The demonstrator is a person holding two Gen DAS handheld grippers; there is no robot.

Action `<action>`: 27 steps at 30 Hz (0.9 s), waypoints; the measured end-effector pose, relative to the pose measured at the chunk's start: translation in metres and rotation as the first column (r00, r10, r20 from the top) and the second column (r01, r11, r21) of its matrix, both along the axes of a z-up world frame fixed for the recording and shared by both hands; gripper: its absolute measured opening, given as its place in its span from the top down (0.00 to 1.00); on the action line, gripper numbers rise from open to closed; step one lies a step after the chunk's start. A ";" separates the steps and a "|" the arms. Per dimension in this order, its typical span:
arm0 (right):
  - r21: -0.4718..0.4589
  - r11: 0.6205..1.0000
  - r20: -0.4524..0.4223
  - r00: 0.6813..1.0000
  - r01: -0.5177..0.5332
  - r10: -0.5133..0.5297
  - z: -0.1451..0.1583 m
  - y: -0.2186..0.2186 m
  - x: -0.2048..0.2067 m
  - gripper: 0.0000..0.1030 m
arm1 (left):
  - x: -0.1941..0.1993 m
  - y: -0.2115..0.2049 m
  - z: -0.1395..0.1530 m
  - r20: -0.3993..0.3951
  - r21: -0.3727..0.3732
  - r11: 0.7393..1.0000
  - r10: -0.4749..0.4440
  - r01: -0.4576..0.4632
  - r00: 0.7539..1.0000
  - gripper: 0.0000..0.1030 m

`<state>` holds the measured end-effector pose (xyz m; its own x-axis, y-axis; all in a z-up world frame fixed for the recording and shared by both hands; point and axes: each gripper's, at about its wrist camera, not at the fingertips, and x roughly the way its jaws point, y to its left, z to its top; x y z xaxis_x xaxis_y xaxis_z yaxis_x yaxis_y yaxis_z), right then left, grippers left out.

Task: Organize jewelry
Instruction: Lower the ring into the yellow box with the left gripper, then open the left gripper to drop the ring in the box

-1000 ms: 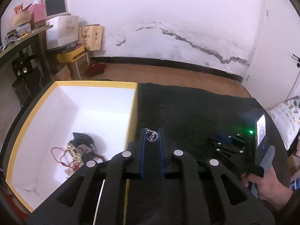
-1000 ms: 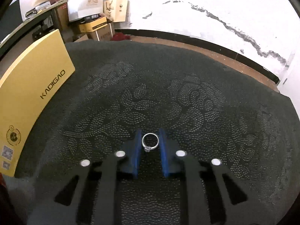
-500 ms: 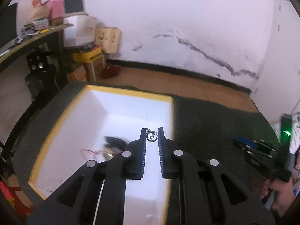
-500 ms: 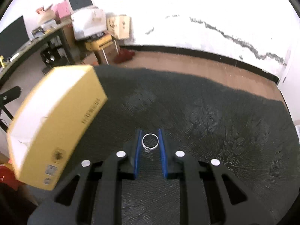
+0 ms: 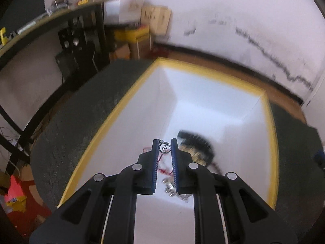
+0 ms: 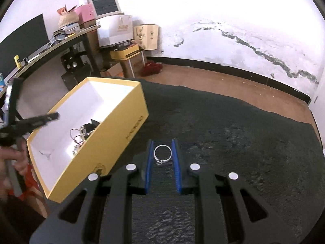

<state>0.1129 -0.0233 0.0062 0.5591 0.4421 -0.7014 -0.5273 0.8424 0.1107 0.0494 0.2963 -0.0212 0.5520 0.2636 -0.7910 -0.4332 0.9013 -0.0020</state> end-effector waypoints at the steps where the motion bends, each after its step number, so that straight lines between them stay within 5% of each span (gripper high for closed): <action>1: 0.000 1.000 0.000 1.000 -0.005 0.005 0.001 0.003 0.000 0.82 | 0.002 0.002 -0.005 -0.015 0.005 1.000 0.003 -0.003 1.000 0.88; 10: 0.010 0.999 0.007 0.999 -0.041 0.041 0.004 0.023 -0.006 0.82 | -0.003 0.015 -0.024 -0.081 0.027 1.000 0.005 -0.003 0.997 0.88; 27: -0.002 0.999 0.008 0.999 -0.050 0.050 0.002 0.035 -0.010 0.82 | -0.003 0.015 -0.025 -0.085 0.030 1.000 0.001 0.001 0.996 0.85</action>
